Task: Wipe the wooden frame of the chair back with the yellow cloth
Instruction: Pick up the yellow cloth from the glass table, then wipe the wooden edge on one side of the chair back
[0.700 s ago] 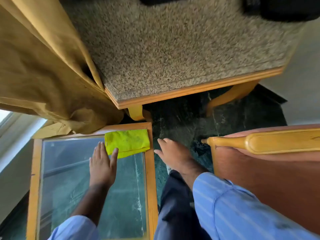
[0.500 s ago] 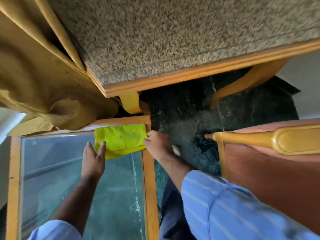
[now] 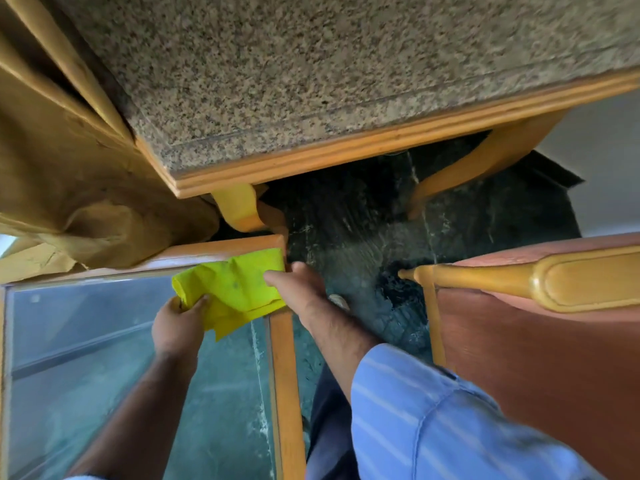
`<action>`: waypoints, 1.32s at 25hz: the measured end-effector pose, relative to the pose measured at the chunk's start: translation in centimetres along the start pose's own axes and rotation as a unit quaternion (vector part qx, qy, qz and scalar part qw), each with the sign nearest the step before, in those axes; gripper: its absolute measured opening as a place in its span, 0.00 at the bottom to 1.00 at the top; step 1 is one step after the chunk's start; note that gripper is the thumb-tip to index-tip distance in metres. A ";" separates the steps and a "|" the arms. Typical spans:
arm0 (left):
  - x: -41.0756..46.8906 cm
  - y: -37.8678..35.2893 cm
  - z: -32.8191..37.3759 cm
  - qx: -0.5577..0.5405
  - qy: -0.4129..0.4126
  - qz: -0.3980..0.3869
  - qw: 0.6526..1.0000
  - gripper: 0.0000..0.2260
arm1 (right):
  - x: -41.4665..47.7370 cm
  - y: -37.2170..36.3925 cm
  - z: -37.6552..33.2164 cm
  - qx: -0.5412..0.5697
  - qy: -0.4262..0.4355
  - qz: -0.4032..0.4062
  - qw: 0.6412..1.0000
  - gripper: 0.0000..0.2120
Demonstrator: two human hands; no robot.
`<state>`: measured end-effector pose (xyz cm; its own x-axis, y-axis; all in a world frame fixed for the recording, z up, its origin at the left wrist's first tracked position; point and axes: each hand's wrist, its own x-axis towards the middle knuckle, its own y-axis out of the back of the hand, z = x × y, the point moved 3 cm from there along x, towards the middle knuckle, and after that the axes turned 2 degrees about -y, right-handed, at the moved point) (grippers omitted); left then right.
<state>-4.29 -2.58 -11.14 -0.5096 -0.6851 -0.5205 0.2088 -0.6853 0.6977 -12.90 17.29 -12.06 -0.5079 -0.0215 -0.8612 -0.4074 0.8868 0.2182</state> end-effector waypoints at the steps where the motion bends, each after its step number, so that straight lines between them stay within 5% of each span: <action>1: -1.6 -0.2 0.5 -0.039 0.005 -0.015 0.999 0.13 | -1.0 1.3 -0.5 0.009 0.012 0.005 1.000 0.11; 5: -9.1 -1.4 5.7 -0.197 -0.002 -0.106 0.975 0.07 | -6.6 12.4 -2.4 0.007 0.111 0.070 0.991 0.10; 8: -15.6 -3.1 13.2 -0.256 -0.054 -0.218 0.940 0.12 | -12.3 24.1 -2.1 0.009 0.175 0.159 0.972 0.14; 13: -27.0 -8.2 27.1 -0.245 -0.163 -0.383 0.875 0.12 | -22.7 42.6 1.5 0.055 0.221 0.293 0.929 0.11; 16: -33.6 -12.7 33.0 -0.170 -0.233 -0.463 0.838 0.14 | -27.1 50.8 5.5 -0.007 0.199 0.416 0.887 0.11; 20: -36.1 -18.9 34.4 0.107 -0.366 -0.308 0.872 0.12 | -26.3 53.3 9.3 -0.134 0.155 0.477 0.855 0.08; 25: -36.2 -21.9 33.4 0.322 -0.411 -0.252 0.815 0.22 | -22.2 51.4 11.1 -0.212 0.104 0.415 0.879 0.09; 27: -35.8 -22.2 34.1 0.364 -0.533 -0.196 0.739 0.33 | -22.1 51.7 12.0 -0.241 0.103 0.462 0.847 0.12; 30: -38.1 -24.3 35.3 0.277 -0.768 -0.239 0.526 0.32 | -22.1 52.4 12.7 -0.237 0.164 0.533 0.795 0.26; 32: -39.8 -26.8 35.6 0.303 -0.831 -0.242 0.398 0.29 | -21.3 54.8 11.9 -0.269 0.182 0.552 0.768 0.27; 33: -40.3 -28.2 35.5 0.334 -0.834 -0.237 0.369 0.29 | -20.5 56.3 11.4 -0.293 0.165 0.552 0.763 0.28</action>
<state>-19.29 53.10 7.68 -0.2770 0.9606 -0.0237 -0.2020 -0.0342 0.9788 -16.76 72.97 12.64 -0.9111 0.3891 0.1363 0.1860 0.0930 0.9781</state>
